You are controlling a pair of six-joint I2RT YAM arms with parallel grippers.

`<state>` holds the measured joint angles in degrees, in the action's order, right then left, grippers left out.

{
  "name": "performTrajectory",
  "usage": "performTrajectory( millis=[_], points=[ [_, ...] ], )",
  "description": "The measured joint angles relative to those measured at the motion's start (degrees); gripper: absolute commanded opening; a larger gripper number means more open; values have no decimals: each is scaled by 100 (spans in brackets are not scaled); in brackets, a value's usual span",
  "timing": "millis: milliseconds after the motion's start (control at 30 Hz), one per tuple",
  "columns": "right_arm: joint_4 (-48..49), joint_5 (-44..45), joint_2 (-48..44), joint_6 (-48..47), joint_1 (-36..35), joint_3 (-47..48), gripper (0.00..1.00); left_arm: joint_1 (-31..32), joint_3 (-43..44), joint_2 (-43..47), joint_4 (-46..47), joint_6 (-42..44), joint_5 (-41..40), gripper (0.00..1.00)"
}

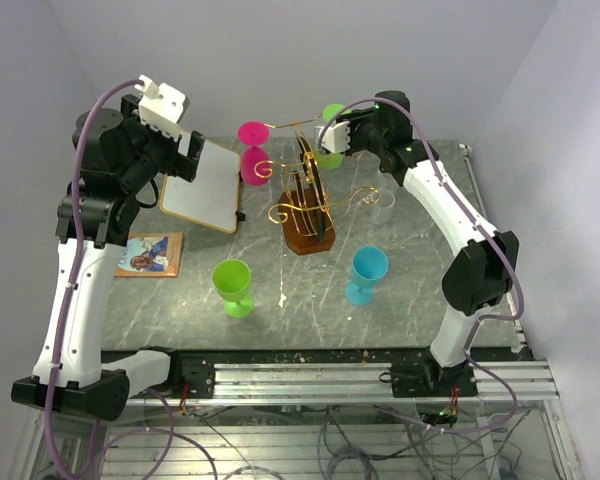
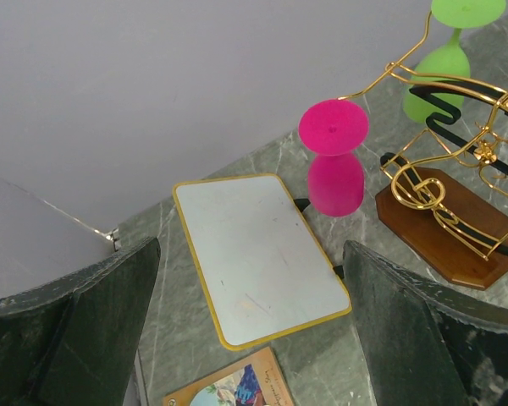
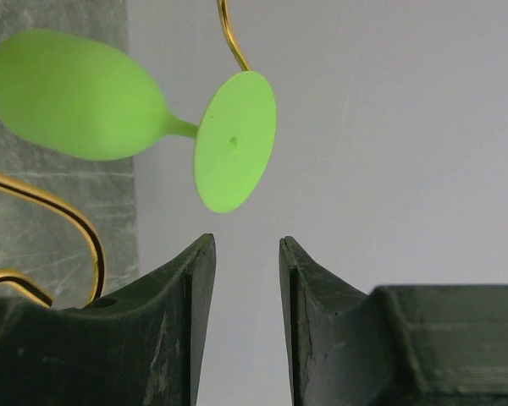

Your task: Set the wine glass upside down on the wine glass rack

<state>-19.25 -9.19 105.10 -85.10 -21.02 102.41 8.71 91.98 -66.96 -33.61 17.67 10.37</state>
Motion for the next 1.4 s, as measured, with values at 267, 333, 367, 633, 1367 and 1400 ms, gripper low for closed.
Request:
performTrajectory(
  millis=[267, 333, 367, 633, 1367, 1400],
  points=[
    [-85, 144, -313, 61, 0, -295, 39, -4, -372, 131, 37, 216, 39, 100],
    [-94, 214, -455, 114, 0, -389, 41, -4, -474, 177, 28, 302, 122, 100],
    [-101, 251, -540, 168, 2, -431, 42, -7, -520, 199, -7, 363, 201, 99],
    [-26, 533, -1331, 1381, 136, -640, 83, -9, -732, 302, -796, 1043, 1196, 97],
    [-1119, 334, -3414, 4940, 1213, -2004, 92, 1034, -2096, -334, -2673, 2546, 1266, 67],
    [-1137, 249, -3438, 4983, 1281, -2011, 92, 1043, -2131, -356, -2667, 2568, 1255, 65]
  ],
)
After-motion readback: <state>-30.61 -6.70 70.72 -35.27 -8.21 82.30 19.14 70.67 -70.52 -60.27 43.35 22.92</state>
